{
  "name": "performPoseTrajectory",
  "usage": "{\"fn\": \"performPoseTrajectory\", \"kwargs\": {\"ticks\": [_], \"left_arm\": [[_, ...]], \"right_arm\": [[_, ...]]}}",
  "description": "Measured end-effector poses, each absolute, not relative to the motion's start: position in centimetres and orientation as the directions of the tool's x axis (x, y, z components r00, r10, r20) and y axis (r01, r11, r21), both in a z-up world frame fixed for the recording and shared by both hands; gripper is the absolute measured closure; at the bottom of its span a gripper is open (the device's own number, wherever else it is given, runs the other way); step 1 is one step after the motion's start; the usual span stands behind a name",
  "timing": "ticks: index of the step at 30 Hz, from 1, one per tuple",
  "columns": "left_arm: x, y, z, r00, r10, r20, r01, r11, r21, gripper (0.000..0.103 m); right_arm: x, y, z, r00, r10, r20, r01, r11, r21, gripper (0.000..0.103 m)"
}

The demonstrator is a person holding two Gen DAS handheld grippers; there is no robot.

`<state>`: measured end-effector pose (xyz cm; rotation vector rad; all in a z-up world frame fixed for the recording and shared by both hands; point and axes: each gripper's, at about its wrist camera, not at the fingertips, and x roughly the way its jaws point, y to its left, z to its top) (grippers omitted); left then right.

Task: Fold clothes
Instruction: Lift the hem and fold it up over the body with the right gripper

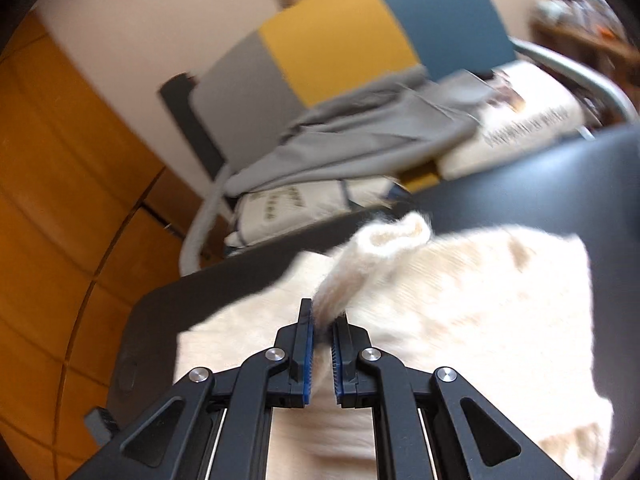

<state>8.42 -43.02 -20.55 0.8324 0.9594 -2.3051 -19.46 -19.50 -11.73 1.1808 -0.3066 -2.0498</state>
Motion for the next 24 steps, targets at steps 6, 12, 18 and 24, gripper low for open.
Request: {"fn": "performPoseTrajectory", "kwargs": {"ticks": [6, 12, 18, 24], "left_arm": [[7.1, -41.6, -19.7, -0.630, -0.249, -0.735, 0.655, -0.679, -0.332, 0.079], [6.8, -40.6, -19.7, -0.595, -0.253, -0.763, 0.660, -0.696, -0.283, 0.079], [7.8, -40.9, -19.9, -0.652, -0.196, -0.732, 0.633, -0.672, -0.384, 0.079], [8.6, -40.7, -19.8, -0.674, -0.186, -0.715, 0.618, -0.673, -0.407, 0.079]], "right_arm": [[-20.1, -14.9, -16.1, -0.305, -0.668, -0.679, 0.389, -0.738, 0.551, 0.095], [-19.9, -12.2, -17.7, -0.346, -0.655, -0.672, 0.370, -0.753, 0.544, 0.095], [-19.5, -11.0, -18.5, -0.346, -0.655, -0.671, 0.353, -0.754, 0.554, 0.095], [-18.5, -9.8, -16.6, -0.404, -0.673, -0.620, 0.370, -0.740, 0.562, 0.095]]}}
